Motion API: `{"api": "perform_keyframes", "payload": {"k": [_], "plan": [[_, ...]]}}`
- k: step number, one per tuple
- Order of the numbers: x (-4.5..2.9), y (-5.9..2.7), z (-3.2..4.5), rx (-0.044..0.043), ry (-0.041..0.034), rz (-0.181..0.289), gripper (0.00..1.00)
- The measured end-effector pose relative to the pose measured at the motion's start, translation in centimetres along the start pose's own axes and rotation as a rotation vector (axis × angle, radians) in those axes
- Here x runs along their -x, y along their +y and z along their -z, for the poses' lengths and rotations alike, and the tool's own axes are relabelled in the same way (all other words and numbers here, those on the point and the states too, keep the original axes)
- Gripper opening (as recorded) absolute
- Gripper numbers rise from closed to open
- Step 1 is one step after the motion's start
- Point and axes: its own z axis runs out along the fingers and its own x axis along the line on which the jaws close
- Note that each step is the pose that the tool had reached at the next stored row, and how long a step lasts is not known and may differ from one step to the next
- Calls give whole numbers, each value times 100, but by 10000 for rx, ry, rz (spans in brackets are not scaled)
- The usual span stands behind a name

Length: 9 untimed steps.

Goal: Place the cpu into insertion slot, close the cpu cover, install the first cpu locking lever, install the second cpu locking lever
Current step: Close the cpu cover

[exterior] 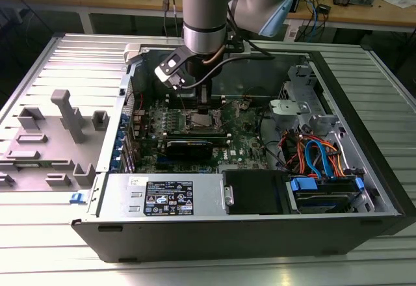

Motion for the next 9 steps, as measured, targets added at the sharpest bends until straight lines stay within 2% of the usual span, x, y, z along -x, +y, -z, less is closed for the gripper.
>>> {"api": "perform_keyframes", "payload": {"k": [4,9], "plan": [[-1,35,3,1,-4,-1,11],[-1,37,70,2,-7,-1,11]]}}
